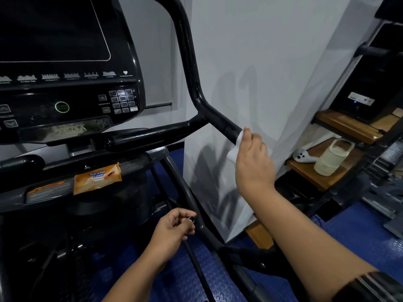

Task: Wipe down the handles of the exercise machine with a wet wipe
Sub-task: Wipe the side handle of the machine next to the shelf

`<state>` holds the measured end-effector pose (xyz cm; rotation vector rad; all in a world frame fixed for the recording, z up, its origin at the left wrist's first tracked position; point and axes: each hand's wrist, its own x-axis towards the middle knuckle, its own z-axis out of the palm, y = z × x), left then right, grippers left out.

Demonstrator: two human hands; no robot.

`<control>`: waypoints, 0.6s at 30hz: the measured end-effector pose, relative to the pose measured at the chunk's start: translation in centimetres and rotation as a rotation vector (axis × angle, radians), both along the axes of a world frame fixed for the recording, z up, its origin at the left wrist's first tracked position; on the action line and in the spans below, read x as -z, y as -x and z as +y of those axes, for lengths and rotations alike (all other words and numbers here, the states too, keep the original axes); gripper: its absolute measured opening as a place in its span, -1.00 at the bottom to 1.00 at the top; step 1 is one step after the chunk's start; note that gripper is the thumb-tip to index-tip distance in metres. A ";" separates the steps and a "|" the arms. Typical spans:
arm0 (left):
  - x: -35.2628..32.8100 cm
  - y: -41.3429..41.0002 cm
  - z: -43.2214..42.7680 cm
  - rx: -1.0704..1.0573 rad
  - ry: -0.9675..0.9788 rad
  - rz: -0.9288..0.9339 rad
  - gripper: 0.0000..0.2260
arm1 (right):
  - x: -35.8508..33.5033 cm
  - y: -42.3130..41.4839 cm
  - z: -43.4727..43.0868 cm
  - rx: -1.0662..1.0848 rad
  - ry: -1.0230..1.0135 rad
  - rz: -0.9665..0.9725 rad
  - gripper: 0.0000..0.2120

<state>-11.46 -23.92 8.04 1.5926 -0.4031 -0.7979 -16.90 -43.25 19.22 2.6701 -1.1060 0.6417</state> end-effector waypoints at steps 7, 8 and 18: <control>0.0 -0.8 0.4 -0.027 0.002 -0.002 -0.84 | -4.3 -5.3 -1.4 0.038 -0.191 0.097 -0.77; 0.0 -0.8 0.5 -0.029 0.002 -0.003 -0.85 | -4.9 -6.1 -1.7 0.048 -0.298 0.055 -0.79; -0.2 -0.4 1.5 -0.057 0.004 0.007 -0.84 | -9.2 -8.4 -3.2 -0.082 -0.697 0.279 -0.80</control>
